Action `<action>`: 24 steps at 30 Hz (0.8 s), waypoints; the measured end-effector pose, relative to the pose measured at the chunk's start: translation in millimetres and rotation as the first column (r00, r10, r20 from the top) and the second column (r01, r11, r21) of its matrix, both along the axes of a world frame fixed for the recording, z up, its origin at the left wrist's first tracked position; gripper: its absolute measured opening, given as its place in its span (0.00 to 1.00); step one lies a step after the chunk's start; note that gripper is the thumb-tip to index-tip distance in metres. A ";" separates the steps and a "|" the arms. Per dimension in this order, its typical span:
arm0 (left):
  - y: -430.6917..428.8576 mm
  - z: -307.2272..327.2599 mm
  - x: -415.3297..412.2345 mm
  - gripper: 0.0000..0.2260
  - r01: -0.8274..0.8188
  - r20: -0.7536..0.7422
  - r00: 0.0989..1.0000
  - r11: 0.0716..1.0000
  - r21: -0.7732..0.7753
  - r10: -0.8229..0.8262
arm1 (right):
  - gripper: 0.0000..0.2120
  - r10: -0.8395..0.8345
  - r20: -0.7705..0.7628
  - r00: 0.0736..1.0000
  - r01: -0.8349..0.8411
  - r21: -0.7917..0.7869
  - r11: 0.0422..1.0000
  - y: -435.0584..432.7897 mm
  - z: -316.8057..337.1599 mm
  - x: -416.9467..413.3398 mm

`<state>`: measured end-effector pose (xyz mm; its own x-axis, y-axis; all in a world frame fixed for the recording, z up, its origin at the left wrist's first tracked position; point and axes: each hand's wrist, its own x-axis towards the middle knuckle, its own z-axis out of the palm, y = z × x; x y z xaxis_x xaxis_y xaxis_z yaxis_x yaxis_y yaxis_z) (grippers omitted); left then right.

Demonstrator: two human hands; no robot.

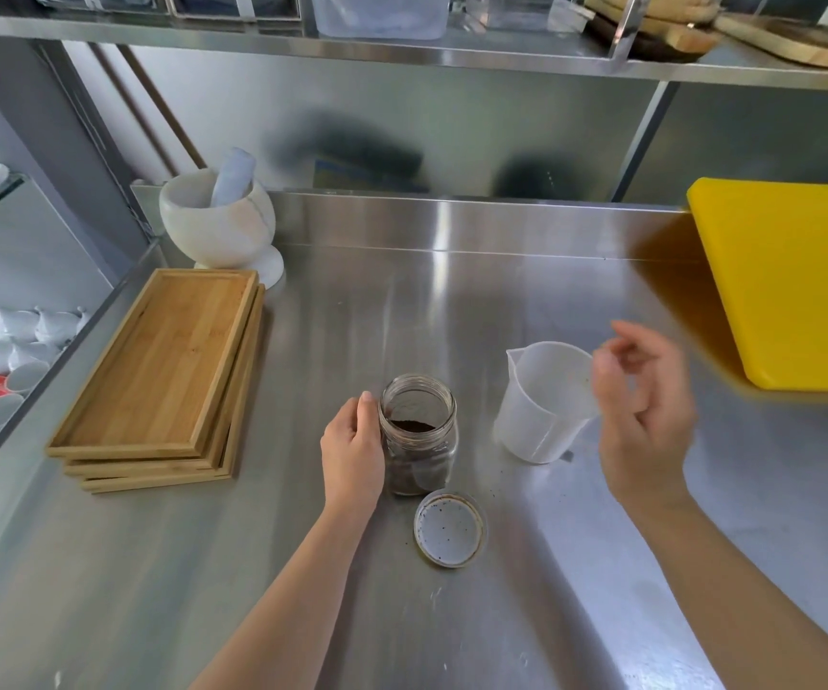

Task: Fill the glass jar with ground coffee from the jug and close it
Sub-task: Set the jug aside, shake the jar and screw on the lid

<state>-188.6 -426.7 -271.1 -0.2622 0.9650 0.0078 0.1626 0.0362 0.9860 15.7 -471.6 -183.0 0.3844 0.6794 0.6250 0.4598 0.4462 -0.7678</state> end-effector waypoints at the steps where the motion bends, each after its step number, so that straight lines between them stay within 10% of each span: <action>1: -0.1 -0.4 -0.2 0.20 0.001 -0.003 1.000 1.000 0.004 -0.001 | 0.10 0.056 0.038 0.998 -0.056 0.002 0.998 -1.1 -0.5 -8.6; 10: 0.4 -0.3 -2.4 0.19 0.010 0.016 1.000 1.000 -0.009 -0.010 | 0.20 0.355 0.139 0.924 -0.316 -0.242 0.917 -11.3 -35.4 -60.8; 24: -0.7 10.8 -6.4 0.22 0.047 0.119 0.993 0.977 -0.208 -0.022 | 0.46 0.490 -0.292 0.821 -0.559 -0.587 0.586 19.8 -80.1 -67.6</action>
